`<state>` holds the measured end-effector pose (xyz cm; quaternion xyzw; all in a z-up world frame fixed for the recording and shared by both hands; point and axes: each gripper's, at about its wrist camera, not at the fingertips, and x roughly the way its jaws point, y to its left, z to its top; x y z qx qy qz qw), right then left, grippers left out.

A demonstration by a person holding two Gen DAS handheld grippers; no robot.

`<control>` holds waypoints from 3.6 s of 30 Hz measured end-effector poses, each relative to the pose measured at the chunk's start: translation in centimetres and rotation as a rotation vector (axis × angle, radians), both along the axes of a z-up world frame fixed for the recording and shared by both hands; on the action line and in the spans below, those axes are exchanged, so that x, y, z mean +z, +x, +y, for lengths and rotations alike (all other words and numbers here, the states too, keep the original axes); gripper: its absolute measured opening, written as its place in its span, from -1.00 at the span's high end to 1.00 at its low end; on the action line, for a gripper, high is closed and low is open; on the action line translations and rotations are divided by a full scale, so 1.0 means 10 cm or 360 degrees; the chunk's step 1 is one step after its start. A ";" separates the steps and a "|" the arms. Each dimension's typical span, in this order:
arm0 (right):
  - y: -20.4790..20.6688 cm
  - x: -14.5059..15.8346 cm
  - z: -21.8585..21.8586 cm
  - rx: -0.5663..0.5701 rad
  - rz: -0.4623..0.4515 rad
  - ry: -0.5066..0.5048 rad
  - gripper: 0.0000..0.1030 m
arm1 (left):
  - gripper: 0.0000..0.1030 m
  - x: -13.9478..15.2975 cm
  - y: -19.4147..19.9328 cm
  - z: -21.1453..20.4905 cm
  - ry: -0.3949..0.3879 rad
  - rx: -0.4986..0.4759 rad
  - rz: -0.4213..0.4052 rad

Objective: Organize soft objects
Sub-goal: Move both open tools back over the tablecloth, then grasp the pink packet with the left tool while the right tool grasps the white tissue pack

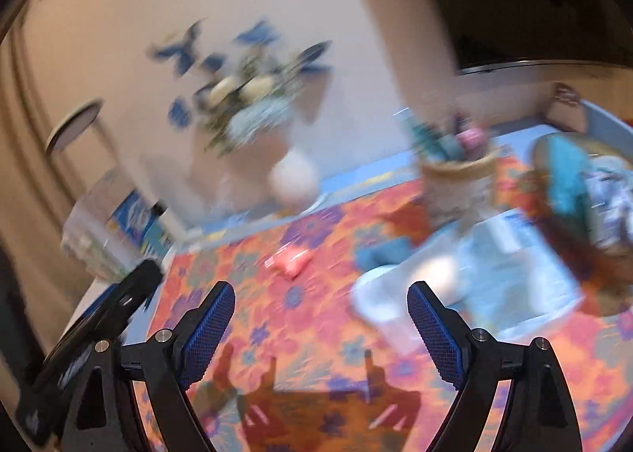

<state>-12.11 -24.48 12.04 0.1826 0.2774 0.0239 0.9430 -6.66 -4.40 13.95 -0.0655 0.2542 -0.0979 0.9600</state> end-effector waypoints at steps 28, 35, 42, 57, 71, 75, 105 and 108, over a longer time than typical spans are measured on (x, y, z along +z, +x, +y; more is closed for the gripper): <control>0.74 -1.11 0.81 0.0045 0.0439 -0.0649 -0.78 | -0.98 -1.35 0.72 0.88 -0.0279 0.0162 0.0580; 0.79 -1.17 0.77 0.0082 0.0502 -0.0590 -0.79 | -0.98 -1.33 0.74 0.85 -0.0233 0.0171 0.0588; 0.79 -1.17 0.76 0.0096 0.0516 -0.0559 -0.94 | -0.98 -1.34 0.74 0.79 -0.0156 0.0185 0.0600; 0.78 -1.17 0.74 0.0104 0.0510 -0.0535 -0.98 | -0.98 -1.38 0.78 0.63 0.0074 0.0216 0.0644; 0.79 -1.17 0.73 0.0100 0.0508 -0.0542 -0.99 | -0.98 -1.39 0.78 0.59 0.0116 0.0227 0.0653; 0.54 -0.93 0.51 0.0048 0.0244 -0.0383 -0.99 | -0.98 -1.37 0.78 0.53 0.0188 0.0193 0.0684; 0.70 -1.00 -0.91 -0.0347 0.0254 0.0304 0.05 | 0.19 -1.20 1.70 -0.89 0.0328 -0.0395 0.0531; 0.57 -0.89 -0.85 -0.0331 0.0193 0.0225 0.09 | 0.19 -1.07 1.57 -0.81 0.0299 -0.0392 0.0488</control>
